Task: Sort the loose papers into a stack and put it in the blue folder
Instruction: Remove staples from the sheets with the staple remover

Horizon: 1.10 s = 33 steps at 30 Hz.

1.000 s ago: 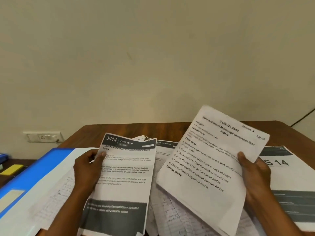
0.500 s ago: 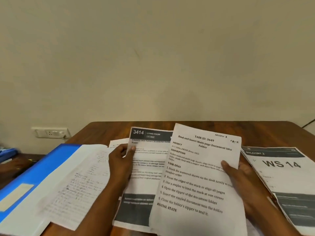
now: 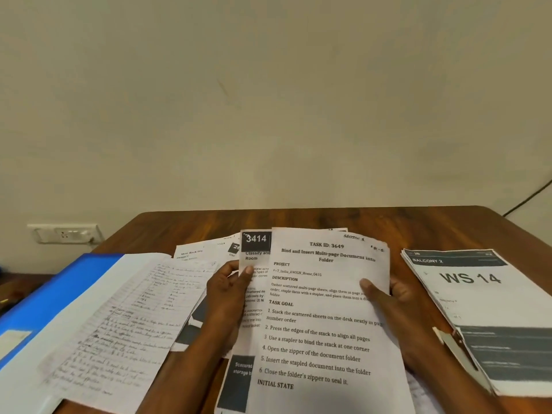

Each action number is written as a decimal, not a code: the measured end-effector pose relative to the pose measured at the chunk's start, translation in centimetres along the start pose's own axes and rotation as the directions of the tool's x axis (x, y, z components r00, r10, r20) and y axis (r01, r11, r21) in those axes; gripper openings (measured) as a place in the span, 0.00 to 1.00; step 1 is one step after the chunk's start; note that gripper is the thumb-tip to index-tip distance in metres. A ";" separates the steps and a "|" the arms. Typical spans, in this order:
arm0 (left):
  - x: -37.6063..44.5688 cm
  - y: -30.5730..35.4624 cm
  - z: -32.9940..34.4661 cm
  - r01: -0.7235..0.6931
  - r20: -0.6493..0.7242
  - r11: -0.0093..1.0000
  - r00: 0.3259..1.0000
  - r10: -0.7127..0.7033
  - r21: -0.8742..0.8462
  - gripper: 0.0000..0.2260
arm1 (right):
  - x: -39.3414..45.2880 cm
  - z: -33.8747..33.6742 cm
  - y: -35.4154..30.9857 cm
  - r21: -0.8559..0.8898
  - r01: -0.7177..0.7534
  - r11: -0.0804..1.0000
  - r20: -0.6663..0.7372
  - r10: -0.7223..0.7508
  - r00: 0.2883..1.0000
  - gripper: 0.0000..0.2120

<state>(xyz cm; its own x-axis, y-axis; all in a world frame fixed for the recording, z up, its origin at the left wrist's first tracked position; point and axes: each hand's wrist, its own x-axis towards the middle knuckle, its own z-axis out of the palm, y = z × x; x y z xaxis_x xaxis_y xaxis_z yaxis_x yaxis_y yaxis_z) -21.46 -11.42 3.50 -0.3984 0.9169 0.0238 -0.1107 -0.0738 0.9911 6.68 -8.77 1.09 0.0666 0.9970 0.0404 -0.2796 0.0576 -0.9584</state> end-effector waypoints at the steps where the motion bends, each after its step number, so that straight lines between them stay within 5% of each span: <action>1: -0.1 -0.1 0.1 0.000 -0.005 1.000 1.000 0.000 0.001 0.08 | 0.0 -0.1 0.1 -0.024 0.024 0.999 0.005 -0.024 1.000 0.09; 10: -0.4 -0.4 0.5 -0.013 -0.035 1.000 0.999 0.013 -0.007 0.05 | -0.6 0.1 0.1 -0.362 0.376 0.853 0.114 -0.360 0.926 0.11; 20: -0.3 -0.7 0.6 -0.014 -0.008 0.999 1.000 0.014 -0.048 0.09 | -0.9 0.2 -0.1 -0.410 0.351 0.842 0.037 -0.369 0.929 0.13; 28: -0.3 -0.9 0.8 0.026 0.036 0.993 0.999 -0.022 -0.115 0.09 | -1.4 0.5 -0.2 -0.509 0.625 0.592 0.209 -0.620 0.757 0.13; 33: -0.1 -0.8 0.8 0.030 0.044 0.992 0.999 -0.025 -0.120 0.06 | -1.1 0.8 -0.3 -0.463 0.597 0.655 0.167 -0.597 0.785 0.13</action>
<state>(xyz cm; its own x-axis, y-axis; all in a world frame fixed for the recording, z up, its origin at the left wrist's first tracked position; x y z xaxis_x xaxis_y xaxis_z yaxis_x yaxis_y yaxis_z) -20.59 -11.13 2.77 -0.3554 0.9347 0.0052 -0.2309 -0.0931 0.9685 5.96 -9.88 1.59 0.0592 0.7568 0.6509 0.3000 0.6084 -0.7347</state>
